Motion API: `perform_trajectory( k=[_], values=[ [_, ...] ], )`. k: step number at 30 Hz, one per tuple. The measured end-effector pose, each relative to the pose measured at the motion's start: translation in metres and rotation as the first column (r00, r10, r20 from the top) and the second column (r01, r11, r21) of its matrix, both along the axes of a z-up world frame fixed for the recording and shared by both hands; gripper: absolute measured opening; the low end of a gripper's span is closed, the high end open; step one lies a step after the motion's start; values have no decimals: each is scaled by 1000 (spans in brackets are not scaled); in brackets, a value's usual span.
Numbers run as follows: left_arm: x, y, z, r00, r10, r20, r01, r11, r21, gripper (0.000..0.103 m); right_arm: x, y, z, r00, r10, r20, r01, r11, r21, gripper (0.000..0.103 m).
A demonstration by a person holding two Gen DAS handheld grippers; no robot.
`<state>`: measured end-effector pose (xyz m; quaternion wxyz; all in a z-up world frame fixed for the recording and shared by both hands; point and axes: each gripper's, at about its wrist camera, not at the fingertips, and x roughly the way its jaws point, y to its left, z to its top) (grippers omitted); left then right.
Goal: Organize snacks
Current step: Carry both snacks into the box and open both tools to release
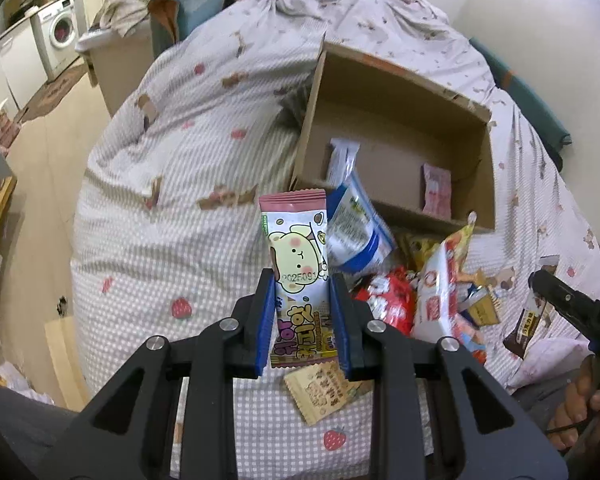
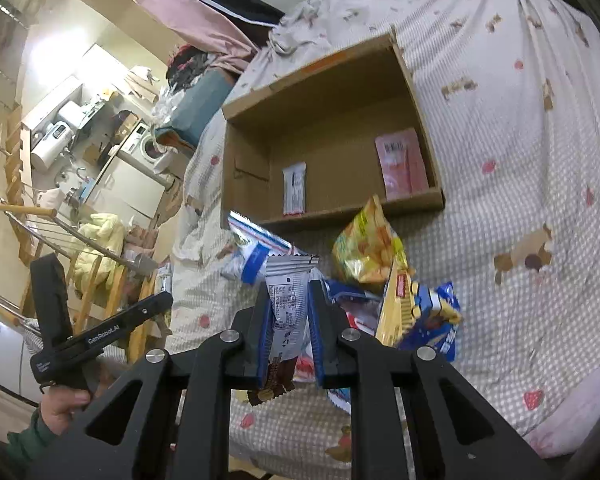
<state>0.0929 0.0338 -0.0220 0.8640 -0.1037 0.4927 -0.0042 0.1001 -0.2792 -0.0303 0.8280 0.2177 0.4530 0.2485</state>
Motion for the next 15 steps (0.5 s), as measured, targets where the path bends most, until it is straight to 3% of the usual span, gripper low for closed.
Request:
perform_trajectory(
  k=[6, 15],
  values=[
    [27, -10, 24, 998, -40, 57, 39, 999, 31, 23, 18, -1, 25, 994, -19, 104, 23, 999, -32, 18],
    [76, -35, 44, 987, -119, 106, 111, 991, 80, 23, 67, -9, 32, 990, -62, 130, 68, 997, -38, 18]
  ],
)
